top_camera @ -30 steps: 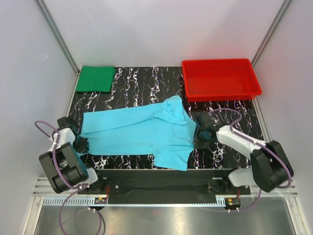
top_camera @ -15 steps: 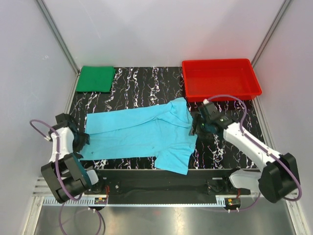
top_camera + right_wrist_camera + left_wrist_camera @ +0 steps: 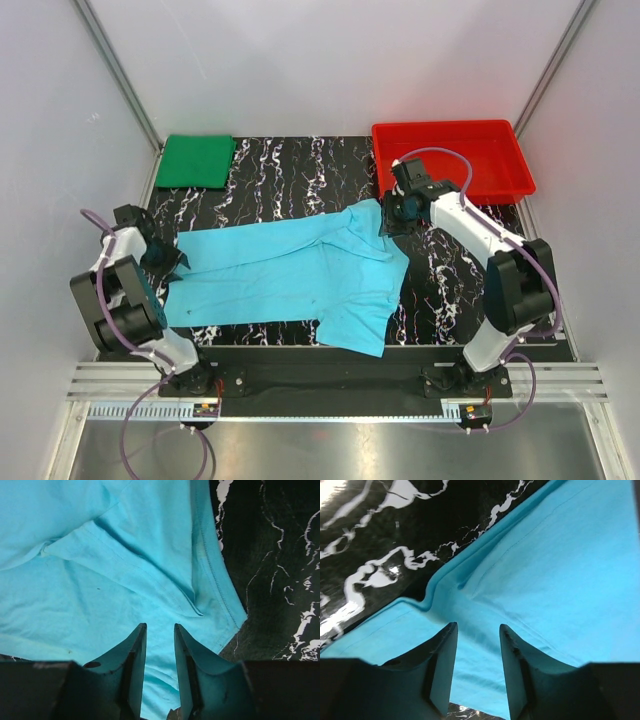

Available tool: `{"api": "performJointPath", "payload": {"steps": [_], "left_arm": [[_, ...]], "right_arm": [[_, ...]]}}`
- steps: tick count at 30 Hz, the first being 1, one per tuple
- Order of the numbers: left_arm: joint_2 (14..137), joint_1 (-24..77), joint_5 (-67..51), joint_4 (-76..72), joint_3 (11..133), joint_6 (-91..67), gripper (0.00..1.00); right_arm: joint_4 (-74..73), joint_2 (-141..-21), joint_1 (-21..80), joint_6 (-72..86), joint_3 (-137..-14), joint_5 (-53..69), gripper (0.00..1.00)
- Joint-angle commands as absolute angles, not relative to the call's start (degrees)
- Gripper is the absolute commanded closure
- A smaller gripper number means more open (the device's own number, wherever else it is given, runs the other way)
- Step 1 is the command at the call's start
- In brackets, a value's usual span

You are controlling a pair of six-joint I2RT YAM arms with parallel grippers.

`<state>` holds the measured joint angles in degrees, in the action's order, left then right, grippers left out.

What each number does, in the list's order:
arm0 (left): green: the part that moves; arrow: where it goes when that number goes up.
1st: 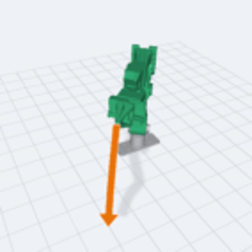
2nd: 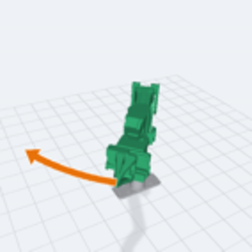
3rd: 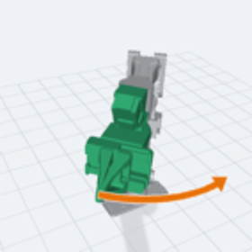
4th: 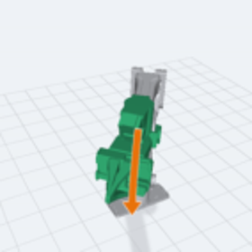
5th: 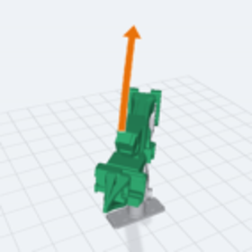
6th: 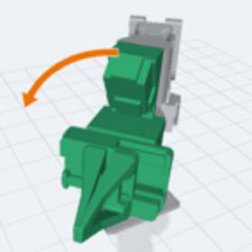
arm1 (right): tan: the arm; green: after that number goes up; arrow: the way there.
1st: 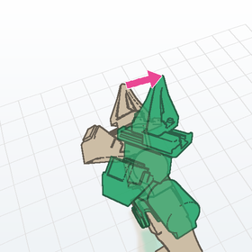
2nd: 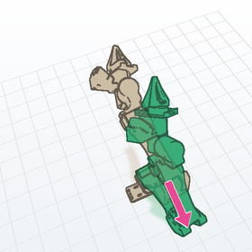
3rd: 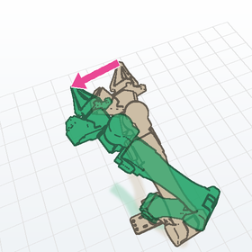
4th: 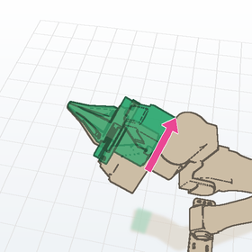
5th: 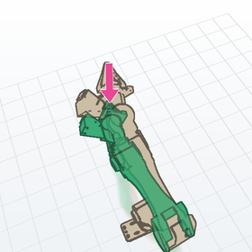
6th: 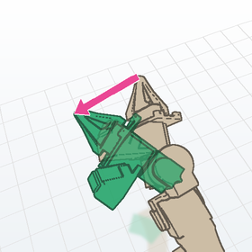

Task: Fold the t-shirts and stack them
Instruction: Fold the tshirt

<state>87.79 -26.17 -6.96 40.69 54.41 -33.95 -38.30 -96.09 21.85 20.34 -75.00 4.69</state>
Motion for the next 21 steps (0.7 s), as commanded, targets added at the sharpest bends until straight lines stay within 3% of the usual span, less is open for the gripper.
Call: {"api": "performJointPath", "payload": {"steps": [1,10,21], "left_arm": [[90.3,-26.1,-9.2,37.8,59.5,-30.5,0.60],[96.3,-26.1,-4.2,40.5,62.8,-33.7,0.64],[91.8,-26.2,-3.0,41.5,58.5,-38.1,0.65]], "right_arm": [[-38.3,-97.6,22.1,17.5,-78.1,9.2,0.64],[-36.6,-98.0,21.9,20.5,-77.3,12.7,0.65],[-37.2,-98.8,20.8,19.6,-78.6,13.0,0.65]]}}
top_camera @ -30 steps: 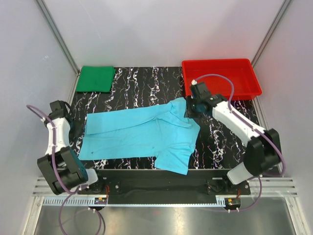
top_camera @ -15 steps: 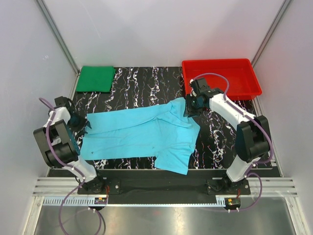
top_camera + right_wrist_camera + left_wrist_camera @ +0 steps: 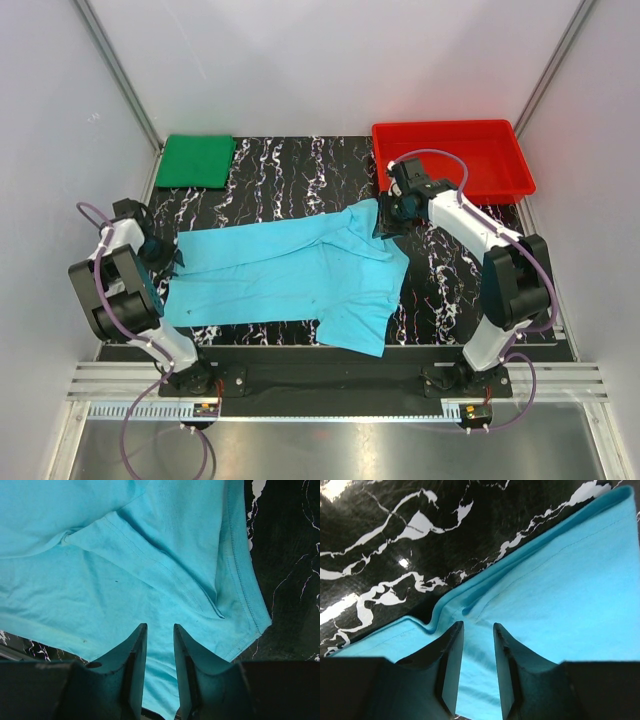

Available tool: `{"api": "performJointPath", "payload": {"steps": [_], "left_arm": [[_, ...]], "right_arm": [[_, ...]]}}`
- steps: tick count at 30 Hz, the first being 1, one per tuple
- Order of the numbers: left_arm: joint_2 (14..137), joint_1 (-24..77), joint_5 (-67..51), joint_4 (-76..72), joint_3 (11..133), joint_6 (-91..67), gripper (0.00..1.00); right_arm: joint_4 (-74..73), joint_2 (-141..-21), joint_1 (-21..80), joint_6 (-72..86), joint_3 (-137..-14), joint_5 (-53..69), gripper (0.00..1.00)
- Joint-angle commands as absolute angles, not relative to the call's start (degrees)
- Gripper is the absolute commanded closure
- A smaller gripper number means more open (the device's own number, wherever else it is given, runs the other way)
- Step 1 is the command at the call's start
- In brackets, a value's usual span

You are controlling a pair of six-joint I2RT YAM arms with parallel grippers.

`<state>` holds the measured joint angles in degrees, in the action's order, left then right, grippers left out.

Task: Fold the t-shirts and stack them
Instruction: Fold the tshirt

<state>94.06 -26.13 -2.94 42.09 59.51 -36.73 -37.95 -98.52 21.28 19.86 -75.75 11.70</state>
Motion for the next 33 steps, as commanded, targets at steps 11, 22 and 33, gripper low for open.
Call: {"api": "performJointPath", "payload": {"steps": [11,22,33], "left_arm": [[94.9,-26.2,-0.4,40.5,59.0,-38.4,0.66],[96.2,-26.2,-0.1,40.3,59.2,-38.3,0.72],[95.6,-26.1,-0.2,41.2,62.5,-36.7,1.00]], "right_arm": [[-37.3,-97.4,20.0,20.0,-77.2,13.2,0.66],[-38.3,-99.8,19.3,20.4,-80.3,13.6,0.63],[-38.7,-105.8,19.1,21.1,-80.1,9.3,0.68]]}}
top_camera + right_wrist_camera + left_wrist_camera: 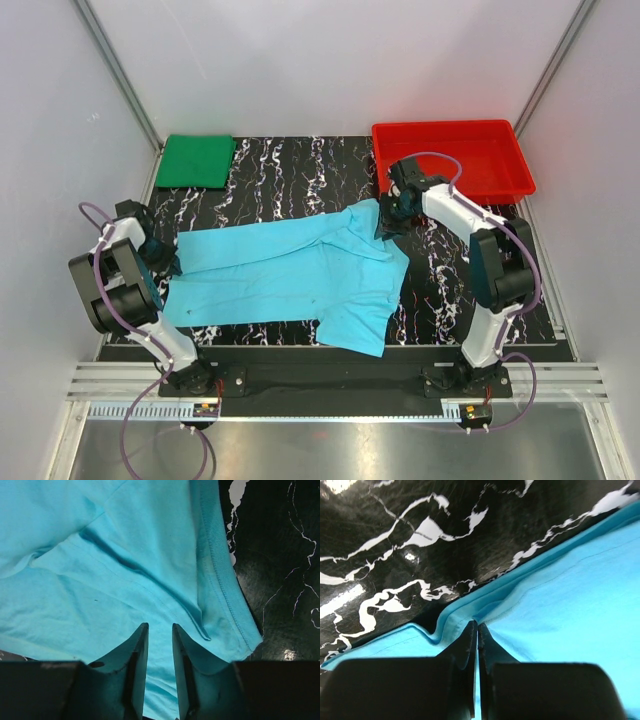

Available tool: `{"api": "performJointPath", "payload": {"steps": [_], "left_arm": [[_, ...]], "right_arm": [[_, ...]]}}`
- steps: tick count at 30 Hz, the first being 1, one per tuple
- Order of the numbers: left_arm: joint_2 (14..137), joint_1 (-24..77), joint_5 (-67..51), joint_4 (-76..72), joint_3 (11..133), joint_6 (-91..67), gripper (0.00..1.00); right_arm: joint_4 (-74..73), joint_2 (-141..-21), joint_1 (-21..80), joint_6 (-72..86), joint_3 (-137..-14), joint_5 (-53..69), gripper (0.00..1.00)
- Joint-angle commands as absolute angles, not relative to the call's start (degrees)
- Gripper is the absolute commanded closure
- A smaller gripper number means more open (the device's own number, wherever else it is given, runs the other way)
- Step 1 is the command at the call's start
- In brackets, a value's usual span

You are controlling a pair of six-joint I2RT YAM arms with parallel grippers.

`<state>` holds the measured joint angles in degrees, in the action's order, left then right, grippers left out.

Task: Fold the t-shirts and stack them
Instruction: Fold the tshirt

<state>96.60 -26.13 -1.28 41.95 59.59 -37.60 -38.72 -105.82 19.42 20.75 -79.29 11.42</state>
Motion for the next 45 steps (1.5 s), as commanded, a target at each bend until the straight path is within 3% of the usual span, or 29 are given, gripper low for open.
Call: {"api": "performJointPath", "payload": {"steps": [1,5,22,32,35,36,37,45], "left_arm": [[95.5,-26.2,-0.3,41.1,62.6,-36.5,1.00],[95.3,-26.1,-0.4,41.2,63.2,-35.7,1.00],[94.9,-26.2,-1.1,40.7,62.7,-35.8,1.00],[94.7,-26.2,-1.1,40.6,62.3,-35.9,1.00],[94.2,-26.2,-1.1,40.6,62.4,-36.0,1.00],[94.1,-26.2,-1.3,41.0,62.7,-36.1,1.00],[94.0,-26.2,-1.5,41.1,63.0,-35.9,1.00],[92.0,-25.4,1.5,41.7,70.0,-34.3,1.00]], "right_arm": [[-38.7,-105.9,19.1,21.0,-79.8,9.1,0.67],[-39.5,-106.6,19.1,18.7,-78.5,6.9,0.59],[-37.4,-105.6,18.9,16.1,-72.2,7.2,0.55],[-35.9,-106.0,18.9,16.7,-72.7,10.0,0.67],[-36.3,-105.7,19.0,16.5,-73.6,10.0,0.82],[-37.1,-105.5,19.0,16.4,-73.9,9.9,0.95],[-37.4,-105.1,19.0,16.7,-74.4,9.4,1.00],[-32.0,-99.5,19.0,18.5,-82.3,2.6,1.00]]}}
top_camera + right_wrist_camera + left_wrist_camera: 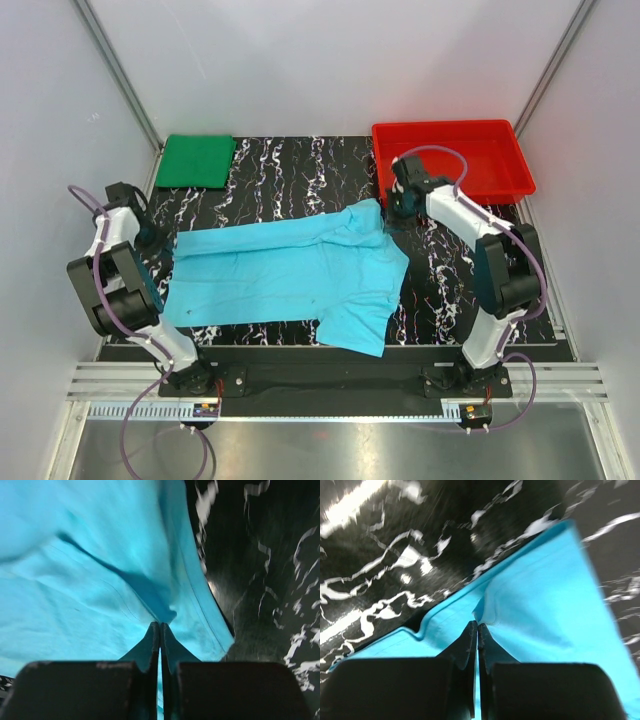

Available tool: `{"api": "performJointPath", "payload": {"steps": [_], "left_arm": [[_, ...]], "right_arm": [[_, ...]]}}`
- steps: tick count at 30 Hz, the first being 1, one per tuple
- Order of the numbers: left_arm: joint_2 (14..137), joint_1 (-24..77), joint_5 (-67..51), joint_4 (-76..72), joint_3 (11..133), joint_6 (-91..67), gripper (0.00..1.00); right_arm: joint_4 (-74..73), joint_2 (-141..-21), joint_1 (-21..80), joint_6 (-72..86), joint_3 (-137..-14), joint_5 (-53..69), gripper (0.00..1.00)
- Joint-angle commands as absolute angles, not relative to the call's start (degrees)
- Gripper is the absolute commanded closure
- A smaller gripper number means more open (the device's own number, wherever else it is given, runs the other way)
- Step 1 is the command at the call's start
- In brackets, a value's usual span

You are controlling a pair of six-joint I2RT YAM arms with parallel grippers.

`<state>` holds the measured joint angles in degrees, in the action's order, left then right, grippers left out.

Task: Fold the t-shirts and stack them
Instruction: Fold the tshirt

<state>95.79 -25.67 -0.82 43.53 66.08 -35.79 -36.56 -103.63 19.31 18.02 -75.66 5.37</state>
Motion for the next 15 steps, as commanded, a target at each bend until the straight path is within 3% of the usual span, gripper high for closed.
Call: {"api": "performJointPath", "payload": {"steps": [1,15], "left_arm": [[91.9,-25.3,1.5,41.5,70.7,-34.0,1.00],[94.5,-24.8,-7.1,23.7,72.8,-35.0,1.00]], "right_arm": [[-31.6,-99.8,18.9,17.8,-85.1,3.2,1.00],[-34.1,-114.9,18.5,16.3,-113.7,3.2,1.00]]}}
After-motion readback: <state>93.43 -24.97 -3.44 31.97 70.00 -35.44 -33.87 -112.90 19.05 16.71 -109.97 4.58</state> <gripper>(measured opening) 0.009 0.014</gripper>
